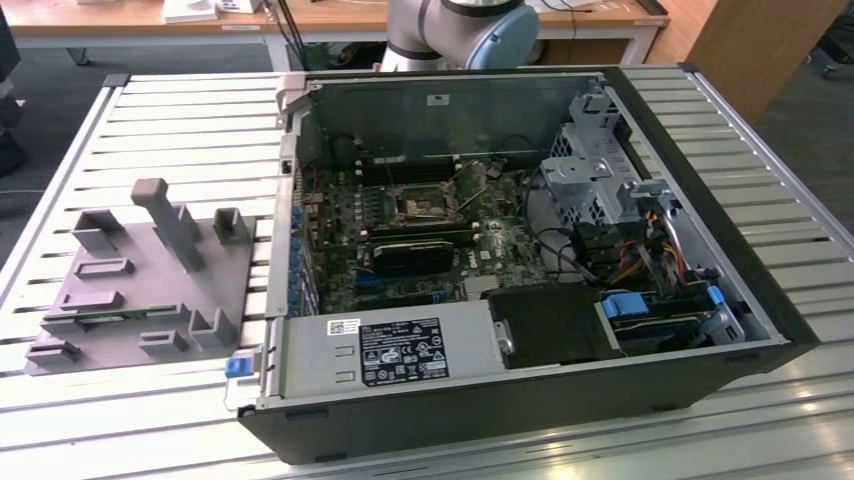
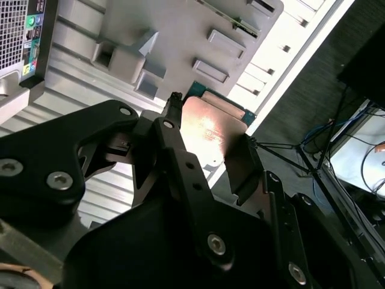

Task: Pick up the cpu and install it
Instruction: 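Pick up the cpu and move it towards the insertion slot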

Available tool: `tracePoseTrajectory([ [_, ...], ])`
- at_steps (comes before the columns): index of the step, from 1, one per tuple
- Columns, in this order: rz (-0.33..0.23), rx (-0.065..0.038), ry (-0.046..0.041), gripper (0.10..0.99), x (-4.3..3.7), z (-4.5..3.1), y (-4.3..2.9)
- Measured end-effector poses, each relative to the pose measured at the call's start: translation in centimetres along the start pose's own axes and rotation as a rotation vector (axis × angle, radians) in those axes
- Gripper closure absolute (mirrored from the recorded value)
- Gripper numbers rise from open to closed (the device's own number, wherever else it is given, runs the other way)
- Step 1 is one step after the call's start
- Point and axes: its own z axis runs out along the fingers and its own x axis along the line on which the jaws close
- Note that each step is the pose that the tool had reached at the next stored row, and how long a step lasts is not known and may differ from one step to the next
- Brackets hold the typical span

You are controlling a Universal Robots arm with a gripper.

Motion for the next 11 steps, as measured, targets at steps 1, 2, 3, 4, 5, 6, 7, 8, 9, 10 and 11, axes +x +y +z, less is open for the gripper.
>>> tracePoseTrajectory([
  [1,0.0,-0.001,0.0002,0.549,-0.17,0.0,0.01],
  [2,0.0,-0.002,0.0001,0.549,-0.37,0.0,0.02],
  [3,0.0,-0.003,0.0001,0.549,-0.54,0.0,0.03],
  [4,0.0,-0.003,0.0,0.549,-0.71,0.0,0.04],
  [5,0.0,-0.003,0.0001,0.549,-0.91,0.0,0.05],
  [6,0.0,-0.003,0.0001,0.549,-1.1,-0.01,0.06],
  [7,0.0,-0.003,0.0002,0.549,-1.29,-0.01,0.07],
  [8,0.0,-0.003,0.0001,0.549,-1.44,-0.01,0.08],
  [9,0.0,-0.003,0.0002,0.549,-1.58,-0.01,0.09],
  [10,0.0,-0.003,0.0002,0.549,-1.75,-0.01,0.1],
  [11,0.0,-0.003,0.0003,0.549,-1.9,-0.01,0.11],
])
